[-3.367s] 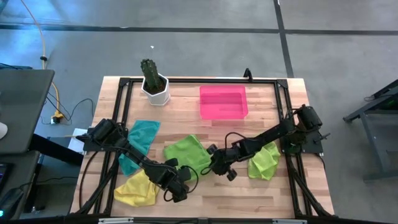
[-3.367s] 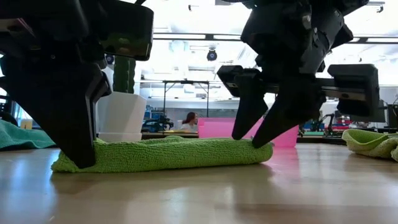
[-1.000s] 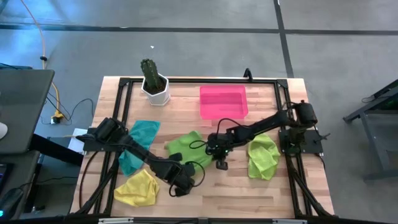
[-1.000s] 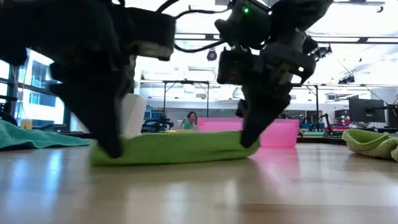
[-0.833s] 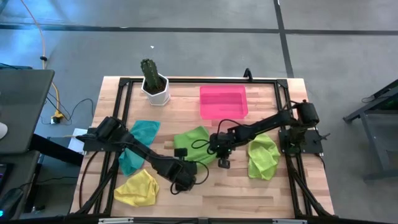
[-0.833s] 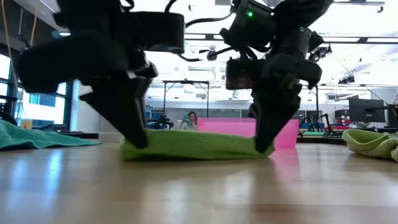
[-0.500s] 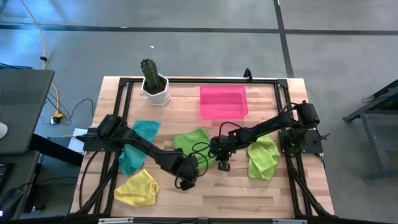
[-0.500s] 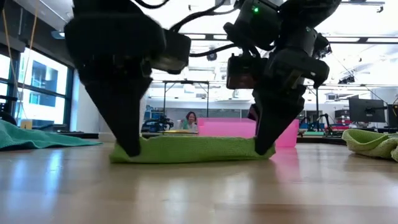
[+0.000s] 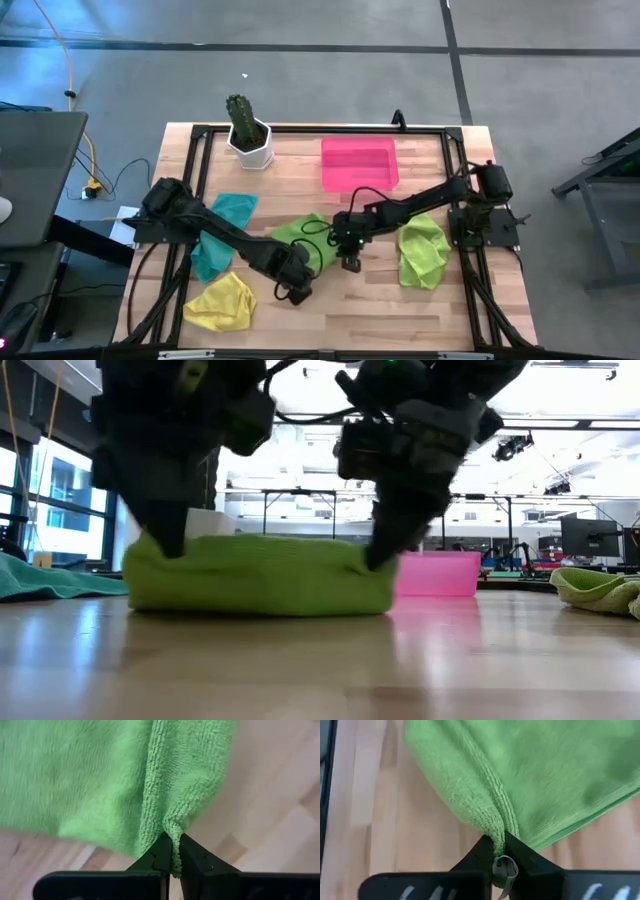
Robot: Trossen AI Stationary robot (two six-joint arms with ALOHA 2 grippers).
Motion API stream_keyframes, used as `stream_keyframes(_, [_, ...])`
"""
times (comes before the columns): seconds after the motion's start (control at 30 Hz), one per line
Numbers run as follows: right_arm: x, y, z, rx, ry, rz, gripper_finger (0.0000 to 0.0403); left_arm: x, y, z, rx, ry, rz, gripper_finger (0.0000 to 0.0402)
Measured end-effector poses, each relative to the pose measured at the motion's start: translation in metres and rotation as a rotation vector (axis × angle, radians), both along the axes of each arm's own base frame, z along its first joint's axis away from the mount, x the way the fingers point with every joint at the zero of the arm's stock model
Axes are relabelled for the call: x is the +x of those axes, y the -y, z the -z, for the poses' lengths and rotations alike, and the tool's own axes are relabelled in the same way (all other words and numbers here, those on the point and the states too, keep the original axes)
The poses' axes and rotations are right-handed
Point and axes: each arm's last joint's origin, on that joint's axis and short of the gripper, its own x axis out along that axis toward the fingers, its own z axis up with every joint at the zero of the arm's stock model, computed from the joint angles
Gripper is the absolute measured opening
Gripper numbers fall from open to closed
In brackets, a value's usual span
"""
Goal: Roll microfiber towels into tight, uniform cylinder then place into a basket
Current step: Roll the green microfiber cloth
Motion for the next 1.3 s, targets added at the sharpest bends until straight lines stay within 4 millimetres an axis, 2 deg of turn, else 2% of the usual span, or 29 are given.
stream_keyframes(0.17, [0.005, 0.009, 0.001, -0.062, 0.044, 0.065, 0.0012, -0.003, -0.001, 0.018, -0.014, -0.071, -0.043, 0.0010])
stream_keyframes(0.4, [0.014, 0.013, 0.022, -0.097, 0.049, 0.056, 0.0012, -0.005, -0.002, 0.020, -0.006, -0.089, -0.044, 0.0010])
stream_keyframes(0.7, [0.016, 0.020, 0.024, -0.101, 0.058, 0.072, 0.0012, -0.010, -0.006, 0.020, 0.062, -0.128, -0.084, 0.0010])
stream_keyframes(0.83, [0.016, 0.020, 0.024, -0.148, 0.079, 0.002, 0.0015, -0.010, -0.006, 0.022, 0.066, -0.134, -0.089, 0.0010])
stream_keyframes(0.93, [0.015, 0.017, 0.023, -0.208, 0.108, -0.088, 0.0034, -0.011, -0.006, 0.022, 0.066, -0.138, -0.093, 0.0010])
stream_keyframes(1.03, [0.014, 0.015, 0.017, -0.240, 0.127, -0.134, 0.0068, -0.011, -0.007, 0.023, 0.062, -0.143, -0.094, 0.0010])
stream_keyframes(1.17, [0.006, 0.018, -0.002, -0.289, 0.141, -0.167, 0.0112, -0.011, -0.007, 0.023, 0.045, -0.155, -0.093, 0.0010])
stream_keyframes(1.3, [-0.003, 0.014, -0.025, -0.331, 0.186, -0.249, 0.0133, -0.011, -0.007, 0.023, 0.045, -0.155, -0.093, 0.0010])
